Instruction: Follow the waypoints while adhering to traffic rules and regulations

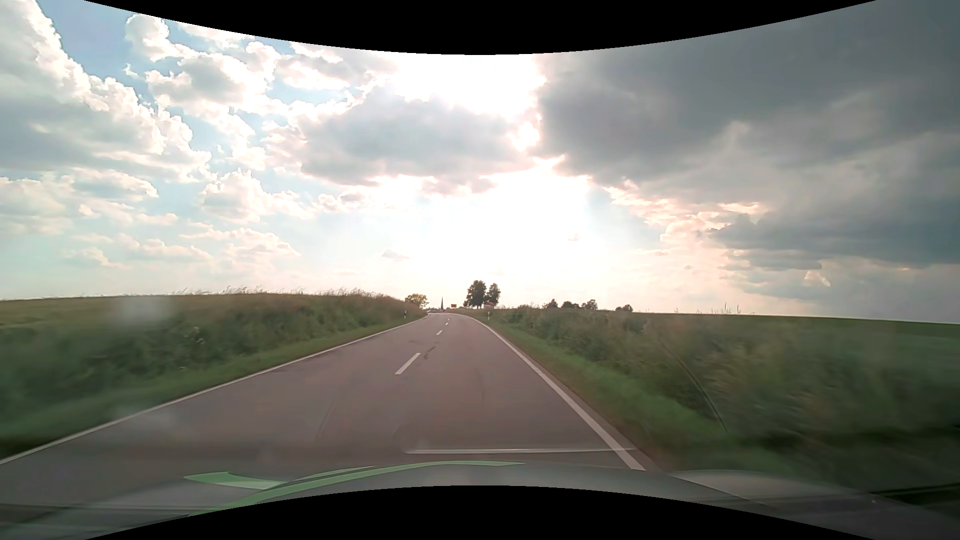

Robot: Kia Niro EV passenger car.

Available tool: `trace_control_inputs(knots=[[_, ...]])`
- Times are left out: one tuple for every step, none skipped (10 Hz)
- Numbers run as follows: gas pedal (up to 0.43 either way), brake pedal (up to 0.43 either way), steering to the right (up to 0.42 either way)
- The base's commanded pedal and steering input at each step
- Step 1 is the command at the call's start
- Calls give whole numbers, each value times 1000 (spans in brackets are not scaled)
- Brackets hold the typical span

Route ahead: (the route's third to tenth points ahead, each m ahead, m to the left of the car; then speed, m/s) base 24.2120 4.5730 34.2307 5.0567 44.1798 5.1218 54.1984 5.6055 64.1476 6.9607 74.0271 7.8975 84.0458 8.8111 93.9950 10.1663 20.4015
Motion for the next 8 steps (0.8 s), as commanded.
trace_control_inputs(knots=[[0,0,-4],[0,0,-3],[0,0,-4],[0,0,-4],[0,0,-4],[0,0,-4],[0,0,-4],[0,0,-5]])
